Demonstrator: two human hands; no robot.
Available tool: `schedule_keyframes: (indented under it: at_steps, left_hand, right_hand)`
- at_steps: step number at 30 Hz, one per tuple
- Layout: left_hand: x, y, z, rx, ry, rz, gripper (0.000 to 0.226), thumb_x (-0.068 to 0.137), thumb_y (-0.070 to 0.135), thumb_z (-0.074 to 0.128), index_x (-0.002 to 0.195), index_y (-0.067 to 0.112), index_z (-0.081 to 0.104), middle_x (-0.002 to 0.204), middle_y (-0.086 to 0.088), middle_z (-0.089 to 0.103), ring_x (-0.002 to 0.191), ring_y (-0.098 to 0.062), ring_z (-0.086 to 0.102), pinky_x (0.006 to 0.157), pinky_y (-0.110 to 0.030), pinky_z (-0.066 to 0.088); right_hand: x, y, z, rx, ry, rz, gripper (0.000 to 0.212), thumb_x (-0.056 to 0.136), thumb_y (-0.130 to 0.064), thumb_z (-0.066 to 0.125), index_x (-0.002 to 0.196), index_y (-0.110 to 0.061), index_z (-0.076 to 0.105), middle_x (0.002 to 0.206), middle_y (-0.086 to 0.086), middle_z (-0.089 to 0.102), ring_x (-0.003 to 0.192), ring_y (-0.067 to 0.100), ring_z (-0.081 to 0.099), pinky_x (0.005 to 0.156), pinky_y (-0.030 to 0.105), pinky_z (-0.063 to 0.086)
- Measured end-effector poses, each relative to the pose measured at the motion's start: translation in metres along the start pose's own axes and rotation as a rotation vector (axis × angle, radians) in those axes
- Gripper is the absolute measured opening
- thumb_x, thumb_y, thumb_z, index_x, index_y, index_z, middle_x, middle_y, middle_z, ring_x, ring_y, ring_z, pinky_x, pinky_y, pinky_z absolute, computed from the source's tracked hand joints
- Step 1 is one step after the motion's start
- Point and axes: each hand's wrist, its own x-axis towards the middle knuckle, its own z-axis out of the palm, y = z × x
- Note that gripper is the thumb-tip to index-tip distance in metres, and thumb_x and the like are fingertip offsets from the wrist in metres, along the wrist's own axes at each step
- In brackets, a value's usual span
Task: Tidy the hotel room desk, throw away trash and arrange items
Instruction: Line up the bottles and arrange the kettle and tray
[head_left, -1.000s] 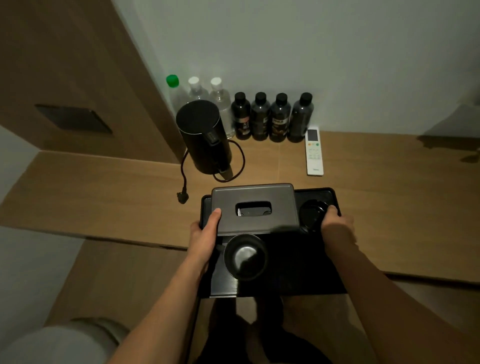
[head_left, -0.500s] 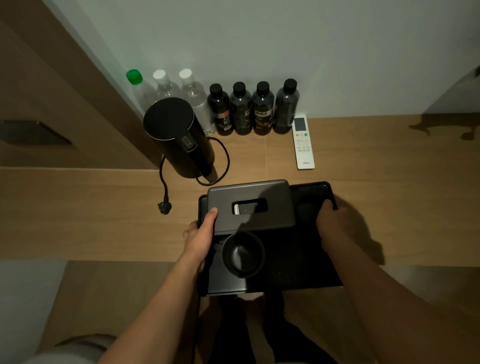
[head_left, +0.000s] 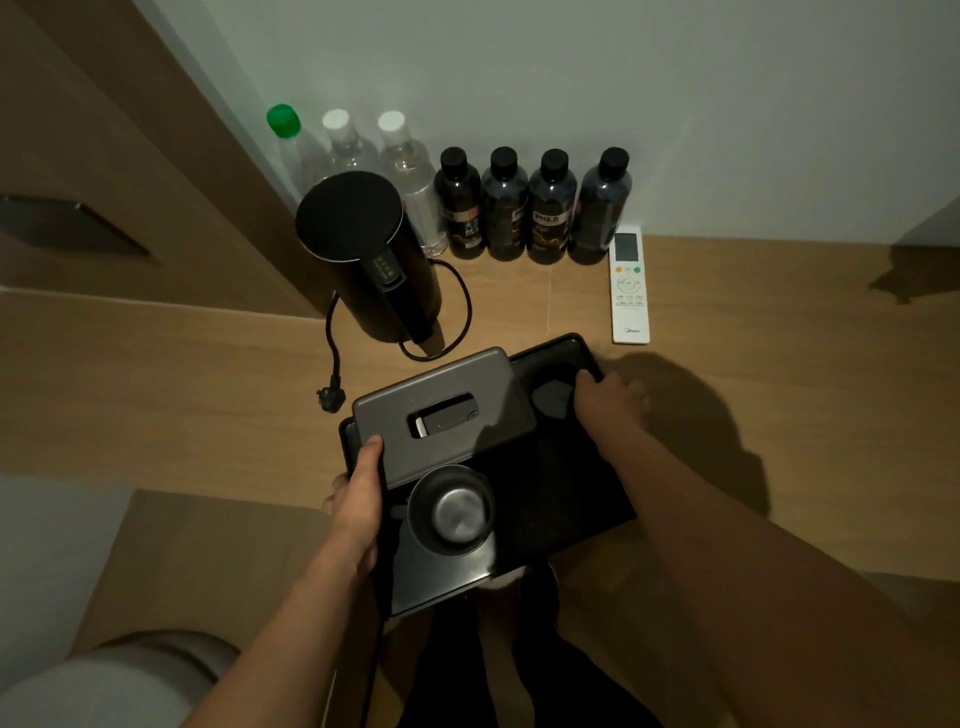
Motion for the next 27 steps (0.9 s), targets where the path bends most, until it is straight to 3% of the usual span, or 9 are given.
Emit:
schedule_keyframes:
  at_steps: [3,8,12,17,21,23,27]
  left_hand:
    - [0.006,-0.002,-0.004,-0.013,0.012,-0.013,0.108,0.039,0.102,0.063,0.126,0.038,0.060,0.132,-0.006,0.061,0.113,-0.035,0.063,0.096,-0.058,0.049]
    - [-0.054,0.035,0.010,0.017,0.030,0.057,0.116,0.044,0.102,0.058,0.135,0.031,0.047,0.131,-0.008,0.055,0.115,-0.036,0.059,0.101,-0.058,0.047]
    - [-0.064,0.040,0.012,0.010,0.010,0.103,0.109,0.051,0.097,0.061,0.133,0.028,0.049,0.129,-0.008,0.059,0.113,-0.034,0.062,0.102,-0.056,0.049]
    - [-0.071,0.038,0.017,0.018,-0.044,0.160,0.090,0.068,0.082,0.065,0.131,0.021,0.048,0.121,-0.009,0.065,0.108,-0.032,0.065,0.102,-0.054,0.049]
    - [-0.072,0.037,0.021,0.061,-0.081,0.159,0.097,0.063,0.089,0.064,0.133,0.023,0.049,0.120,-0.007,0.068,0.107,-0.032,0.067,0.100,-0.056,0.050]
    - [-0.074,0.042,0.024,0.094,-0.076,0.166,0.101,0.056,0.092,0.064,0.131,0.024,0.050,0.120,-0.006,0.068,0.107,-0.031,0.066,0.101,-0.056,0.050]
    - [-0.078,0.057,0.039,0.148,-0.089,0.204,0.079,0.075,0.081,0.062,0.127,0.024,0.050,0.118,-0.005,0.068,0.104,-0.030,0.067,0.100,-0.053,0.050]
  right_hand:
    - [0.007,-0.004,0.009,-0.024,0.002,-0.004,0.062,0.101,-0.048,0.034,0.147,-0.006,0.037,0.153,0.019,0.025,0.141,0.036,0.022,0.113,0.048,0.024]
    - [0.017,-0.001,0.016,-0.059,0.046,-0.007,0.067,0.102,-0.050,0.028,0.149,-0.003,0.034,0.156,0.022,0.023,0.144,0.038,0.021,0.116,0.046,0.019]
    - [0.030,0.001,0.010,-0.155,0.132,-0.052,0.068,0.102,-0.052,0.020,0.143,-0.002,0.043,0.146,0.025,0.040,0.135,0.040,0.035,0.111,0.046,0.026]
    - [0.054,-0.005,-0.032,-0.096,0.348,-0.060,0.071,0.093,-0.062,0.045,0.134,-0.004,0.045,0.134,0.019,0.047,0.123,0.037,0.045,0.101,0.047,0.038]
    - [0.086,-0.014,-0.050,-0.196,0.271,-0.132,0.069,0.089,-0.061,0.048,0.134,-0.009,0.039,0.132,0.016,0.044,0.120,0.033,0.044,0.099,0.045,0.040]
    - [0.102,-0.021,-0.056,-0.282,0.205,-0.121,0.078,0.078,-0.066,0.051,0.134,-0.012,0.043,0.129,0.014,0.048,0.118,0.033,0.045,0.099,0.047,0.040]
    - [0.179,-0.017,-0.053,-0.372,0.144,-0.089,0.080,0.054,-0.059,0.057,0.120,-0.014,0.054,0.109,0.013,0.057,0.103,0.035,0.055,0.090,0.047,0.048]
